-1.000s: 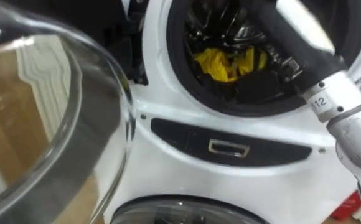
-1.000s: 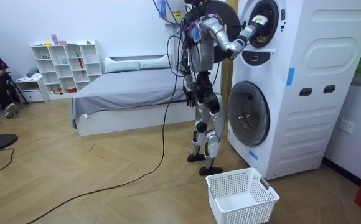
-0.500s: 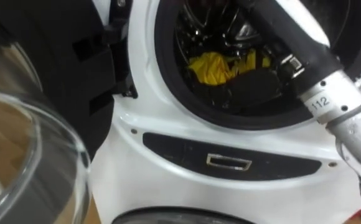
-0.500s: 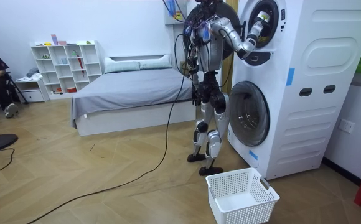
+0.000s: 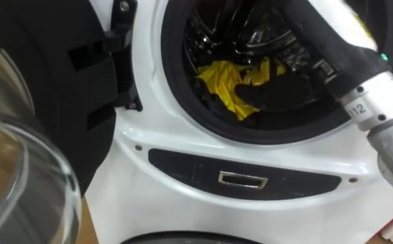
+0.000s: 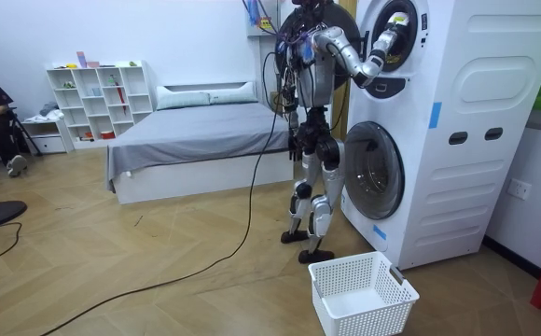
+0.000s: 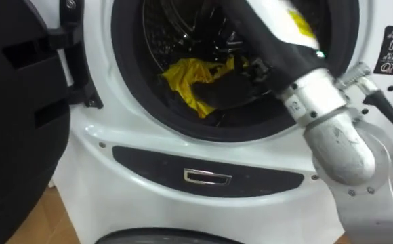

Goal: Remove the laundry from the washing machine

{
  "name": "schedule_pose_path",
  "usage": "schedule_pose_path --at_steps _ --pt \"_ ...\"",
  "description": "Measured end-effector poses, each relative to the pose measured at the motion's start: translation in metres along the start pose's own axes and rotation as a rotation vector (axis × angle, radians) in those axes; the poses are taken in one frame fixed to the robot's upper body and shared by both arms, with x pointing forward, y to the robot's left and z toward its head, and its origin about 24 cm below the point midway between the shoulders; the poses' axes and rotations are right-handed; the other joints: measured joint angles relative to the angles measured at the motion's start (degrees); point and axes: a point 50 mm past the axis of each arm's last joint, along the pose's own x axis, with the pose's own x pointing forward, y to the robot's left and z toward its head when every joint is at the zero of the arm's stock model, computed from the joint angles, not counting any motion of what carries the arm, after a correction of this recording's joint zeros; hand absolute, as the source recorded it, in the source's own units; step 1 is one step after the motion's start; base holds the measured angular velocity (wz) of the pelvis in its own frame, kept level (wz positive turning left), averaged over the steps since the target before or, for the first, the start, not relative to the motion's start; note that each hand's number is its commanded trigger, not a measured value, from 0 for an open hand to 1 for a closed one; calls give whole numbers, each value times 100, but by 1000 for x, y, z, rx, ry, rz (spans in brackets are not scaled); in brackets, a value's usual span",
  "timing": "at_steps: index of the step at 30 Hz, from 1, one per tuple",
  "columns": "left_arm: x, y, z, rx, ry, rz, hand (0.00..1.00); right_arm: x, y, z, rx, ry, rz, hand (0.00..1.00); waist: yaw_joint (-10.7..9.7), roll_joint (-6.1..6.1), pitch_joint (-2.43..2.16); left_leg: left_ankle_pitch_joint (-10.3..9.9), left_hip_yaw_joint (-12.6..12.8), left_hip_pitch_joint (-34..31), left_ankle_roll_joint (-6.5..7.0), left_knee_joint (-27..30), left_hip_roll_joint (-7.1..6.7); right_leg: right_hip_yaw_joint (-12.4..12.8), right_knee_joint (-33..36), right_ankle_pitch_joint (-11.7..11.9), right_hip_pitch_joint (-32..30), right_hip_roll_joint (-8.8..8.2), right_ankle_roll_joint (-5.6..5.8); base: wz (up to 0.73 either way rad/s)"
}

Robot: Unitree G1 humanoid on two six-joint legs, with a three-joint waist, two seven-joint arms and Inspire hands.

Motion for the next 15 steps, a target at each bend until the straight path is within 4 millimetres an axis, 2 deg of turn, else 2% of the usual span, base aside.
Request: schedule_pose_path --at_steps 2,4,7,10,15 --pt "0 -1 -2 0 5 -1 0 0 -1 -1 -40 11 -4 0 -55 -30 -20 0 2 -13 0 -6 -26 4 9 -1 -24 7 -1 0" --pt "-1 -2 -4 -5 12 -6 0 -1 -2 -2 -85 20 -5 0 -96 -38 -23 0 3 -10 0 -18 -26 30 5 -3 -28 21 -3 -2" --pt "-1 0 -7 -41 21 -14 0 -4 -1 -5 -170 51 4 0 -124 -111 -33 -3 -1 -20 -4 -48 -22 50 -60 -4 -24 40 -4 0" --pt "-1 0 -11 -58 40 -10 0 -9 -2 -8 -249 81 -2 0 -123 -161 -29 -5 15 7 0 -87 -20 55 -62 -3 -15 37 -3 0" --pt "-2 0 -18 -73 62 -4 0 -9 -3 -8 -279 86 5 0 -207 -193 -21 -8 11 15 6 -120 -21 49 -65 -5 -14 34 1 1"
